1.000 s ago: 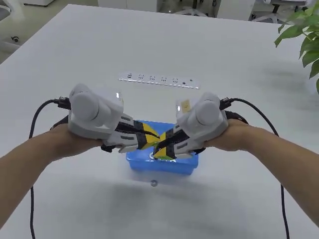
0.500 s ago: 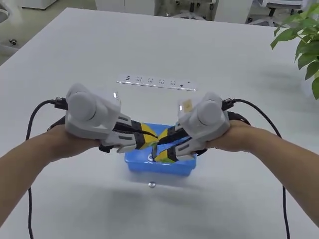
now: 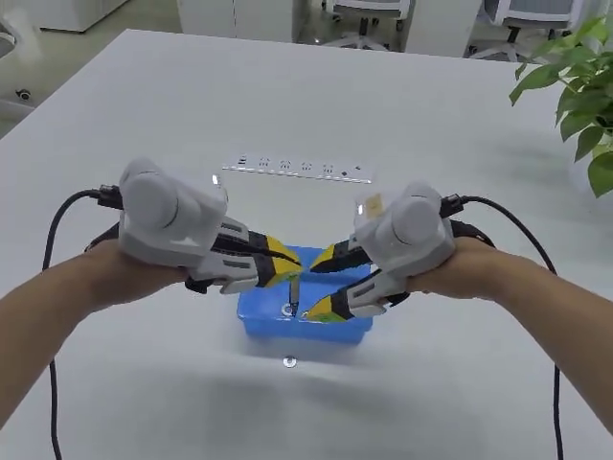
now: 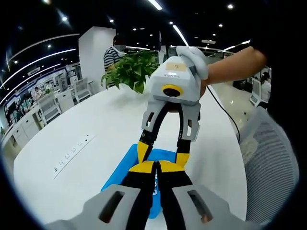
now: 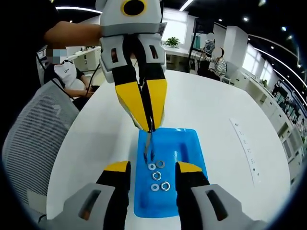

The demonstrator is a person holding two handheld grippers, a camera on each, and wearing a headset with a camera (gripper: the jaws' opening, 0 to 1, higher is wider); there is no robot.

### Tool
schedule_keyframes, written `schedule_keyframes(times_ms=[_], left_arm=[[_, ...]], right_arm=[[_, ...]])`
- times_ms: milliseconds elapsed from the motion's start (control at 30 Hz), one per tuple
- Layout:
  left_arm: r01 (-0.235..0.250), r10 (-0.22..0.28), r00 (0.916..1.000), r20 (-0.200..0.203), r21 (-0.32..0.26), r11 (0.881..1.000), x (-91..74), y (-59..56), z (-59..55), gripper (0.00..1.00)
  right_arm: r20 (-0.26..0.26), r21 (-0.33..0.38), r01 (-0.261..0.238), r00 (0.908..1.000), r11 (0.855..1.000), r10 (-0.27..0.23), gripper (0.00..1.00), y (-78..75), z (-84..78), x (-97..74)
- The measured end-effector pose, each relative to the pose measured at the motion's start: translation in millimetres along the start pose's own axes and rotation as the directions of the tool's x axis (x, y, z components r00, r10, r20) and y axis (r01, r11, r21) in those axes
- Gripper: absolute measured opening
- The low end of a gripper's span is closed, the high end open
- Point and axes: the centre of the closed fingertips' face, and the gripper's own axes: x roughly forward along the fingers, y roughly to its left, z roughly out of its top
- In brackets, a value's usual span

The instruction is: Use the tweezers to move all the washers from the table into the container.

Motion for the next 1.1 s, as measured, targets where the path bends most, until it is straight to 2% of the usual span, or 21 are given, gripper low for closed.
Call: schedule_keyframes(times_ms=[367, 700, 1100], left_arm=[[-0.014, 0.014, 0.9999, 0.003, 0.001, 1.0, -9.8, -4.8, 7.3, 0.05], [-0.024, 0.024, 0.9996, 0.011, -0.005, 1.0, -19.2, -8.5, 13.6, 0.05], [-0.035, 0.035, 0.999, 0.027, -0.002, 0.999, -27.0, -12.9, 23.2, 0.05]], right_arm=[[0.016, 0.044, 0.034, 0.9993, 0.998, -0.034, 0.56, 6.3, -2.9, -16.6], [0.035, 0.08, 0.066, 0.997, 0.995, -0.069, 0.66, 13.2, -3.7, -29.9], [0.039, 0.1, 0.103, 0.9934, 0.99, -0.108, 0.69, 19.2, -8.6, -42.1]])
